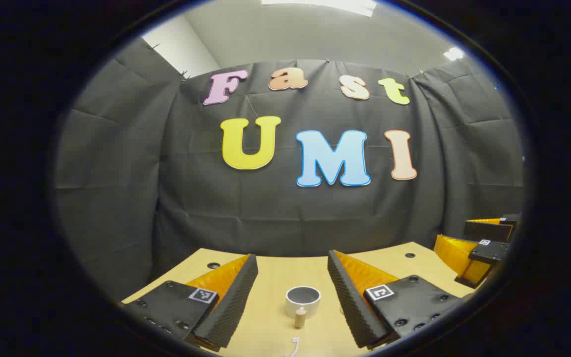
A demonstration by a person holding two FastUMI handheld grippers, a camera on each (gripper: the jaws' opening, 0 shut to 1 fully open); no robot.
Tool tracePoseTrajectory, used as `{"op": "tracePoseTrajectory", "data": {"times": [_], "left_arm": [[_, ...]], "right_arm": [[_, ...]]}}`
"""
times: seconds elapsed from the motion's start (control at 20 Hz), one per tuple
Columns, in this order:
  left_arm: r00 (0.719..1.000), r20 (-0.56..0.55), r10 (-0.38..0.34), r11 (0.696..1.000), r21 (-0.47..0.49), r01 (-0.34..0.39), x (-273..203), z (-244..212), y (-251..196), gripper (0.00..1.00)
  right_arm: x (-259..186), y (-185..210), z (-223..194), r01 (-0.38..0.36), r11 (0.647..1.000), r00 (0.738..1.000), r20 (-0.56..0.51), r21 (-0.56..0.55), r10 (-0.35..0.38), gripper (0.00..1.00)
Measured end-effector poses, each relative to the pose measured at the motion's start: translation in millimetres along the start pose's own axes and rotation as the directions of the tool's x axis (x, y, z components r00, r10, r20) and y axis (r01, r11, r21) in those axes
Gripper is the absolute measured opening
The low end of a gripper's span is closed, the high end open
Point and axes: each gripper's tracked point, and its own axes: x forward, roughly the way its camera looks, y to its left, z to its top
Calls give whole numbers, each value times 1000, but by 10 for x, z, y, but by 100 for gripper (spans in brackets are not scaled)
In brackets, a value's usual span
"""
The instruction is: Put the toothbrush and toothpaste on the desktop into the cup, then pick up the cup and place it on the coaster on the desktop.
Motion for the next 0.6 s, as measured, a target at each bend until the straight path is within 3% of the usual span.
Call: {"op": "tracePoseTrajectory", "data": {"times": [0.05, 0.6], "left_arm": [[1000, 0, -3, 1000, 0, 3, 3, 2, -17, 93], [1000, -7, -9, 1000, 8, 9, 56, -53, -28, 93]], "right_arm": [[1, 2, -5, 0, 1000, 1000, -1, 0, 0, 96], [28, 117, -58, -31, 999, 999, -27, -22, 31, 97]]}}
